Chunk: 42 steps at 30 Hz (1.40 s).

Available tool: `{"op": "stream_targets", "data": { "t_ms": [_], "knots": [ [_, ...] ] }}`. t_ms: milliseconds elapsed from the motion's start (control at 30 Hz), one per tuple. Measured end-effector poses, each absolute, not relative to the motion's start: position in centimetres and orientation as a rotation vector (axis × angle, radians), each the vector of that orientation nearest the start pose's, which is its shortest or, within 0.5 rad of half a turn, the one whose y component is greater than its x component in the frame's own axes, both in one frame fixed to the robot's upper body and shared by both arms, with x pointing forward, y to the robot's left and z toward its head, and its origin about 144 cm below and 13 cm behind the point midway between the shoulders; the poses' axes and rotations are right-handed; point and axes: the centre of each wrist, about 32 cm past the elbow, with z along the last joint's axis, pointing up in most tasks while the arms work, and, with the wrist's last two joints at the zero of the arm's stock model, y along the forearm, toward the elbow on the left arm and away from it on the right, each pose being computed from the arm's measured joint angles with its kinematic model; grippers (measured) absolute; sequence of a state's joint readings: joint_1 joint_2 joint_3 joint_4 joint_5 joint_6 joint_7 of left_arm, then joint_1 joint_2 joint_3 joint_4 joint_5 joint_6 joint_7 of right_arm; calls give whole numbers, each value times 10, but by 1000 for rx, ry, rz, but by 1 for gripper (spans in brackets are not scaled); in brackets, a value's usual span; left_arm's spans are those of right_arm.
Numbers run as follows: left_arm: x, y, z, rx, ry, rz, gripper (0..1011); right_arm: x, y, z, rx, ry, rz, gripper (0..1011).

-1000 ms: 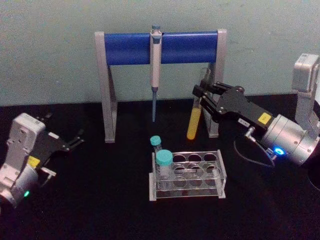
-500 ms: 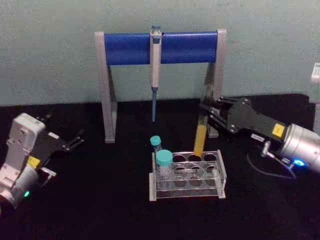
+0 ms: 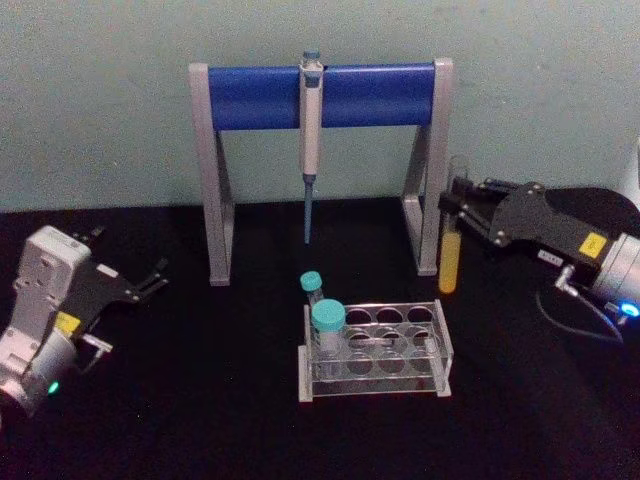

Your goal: Pick up the test tube from the test tube rack, shake it, then place it back into the test tube rack.

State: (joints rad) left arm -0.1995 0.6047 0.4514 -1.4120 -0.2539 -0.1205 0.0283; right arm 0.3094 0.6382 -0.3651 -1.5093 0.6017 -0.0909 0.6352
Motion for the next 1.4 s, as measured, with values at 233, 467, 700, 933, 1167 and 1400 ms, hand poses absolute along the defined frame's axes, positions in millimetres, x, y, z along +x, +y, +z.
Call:
{"op": "stream_targets", "data": {
  "t_ms": [233,467,700,933,1167,1400],
  "knots": [
    [489,310,1140,304,-285,1248,1001,530,-316,1225,17,-158,-768,233],
    [489,310,1140,304,-285,1248,1001,542,-301,1221,61,-126,-784,233],
    [489,310,1140,304,-285,1248,1001,547,-287,1219,115,-93,-736,233],
    [489,310,1140,305,-285,1248,1001,544,-277,1221,147,-68,-651,233],
    [489,310,1140,304,-285,1248,1001,534,-277,1222,167,-50,-527,233],
    [489,310,1140,305,-285,1248,1001,525,-286,1223,158,-37,-468,233]
  ]
}}
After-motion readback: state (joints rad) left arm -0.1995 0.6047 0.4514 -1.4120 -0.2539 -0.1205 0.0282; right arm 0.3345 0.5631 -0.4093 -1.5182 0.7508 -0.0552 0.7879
